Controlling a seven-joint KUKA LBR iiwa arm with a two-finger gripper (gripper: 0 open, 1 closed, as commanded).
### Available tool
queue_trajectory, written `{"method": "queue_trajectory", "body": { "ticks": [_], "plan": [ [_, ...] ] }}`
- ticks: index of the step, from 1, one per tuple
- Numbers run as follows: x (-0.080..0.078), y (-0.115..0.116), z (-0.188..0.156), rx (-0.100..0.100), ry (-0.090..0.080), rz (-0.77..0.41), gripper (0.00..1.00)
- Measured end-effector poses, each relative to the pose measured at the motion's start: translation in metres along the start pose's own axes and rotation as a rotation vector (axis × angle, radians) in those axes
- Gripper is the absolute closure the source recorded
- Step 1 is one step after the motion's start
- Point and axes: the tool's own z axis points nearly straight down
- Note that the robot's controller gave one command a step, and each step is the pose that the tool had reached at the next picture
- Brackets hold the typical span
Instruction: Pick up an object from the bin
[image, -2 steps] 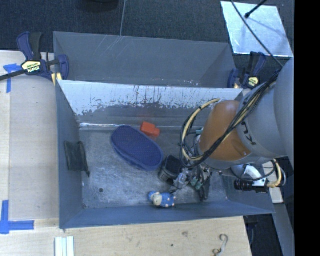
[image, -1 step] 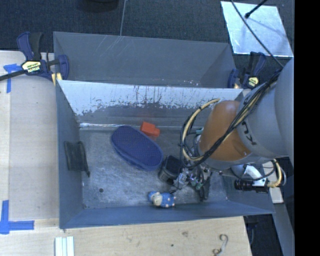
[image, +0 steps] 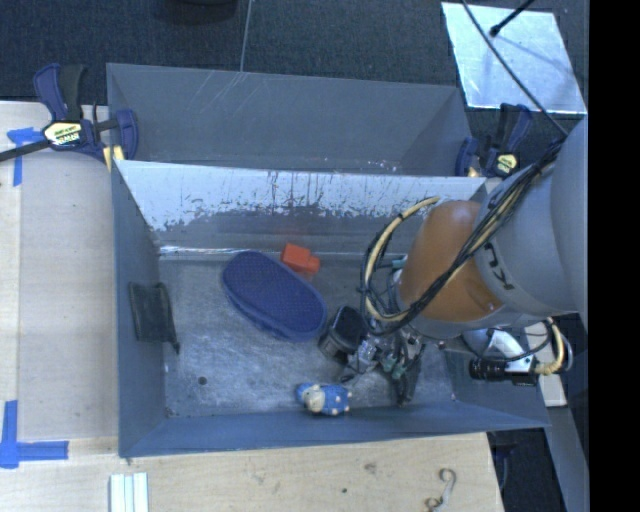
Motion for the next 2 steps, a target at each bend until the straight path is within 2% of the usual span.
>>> {"method": "queue_trajectory", "body": {
  "ticks": [2],
  "plan": [
    [0.0, -0.002, -0.032, 0.0, -0.002, -0.006, 1.0]
  ]
}}
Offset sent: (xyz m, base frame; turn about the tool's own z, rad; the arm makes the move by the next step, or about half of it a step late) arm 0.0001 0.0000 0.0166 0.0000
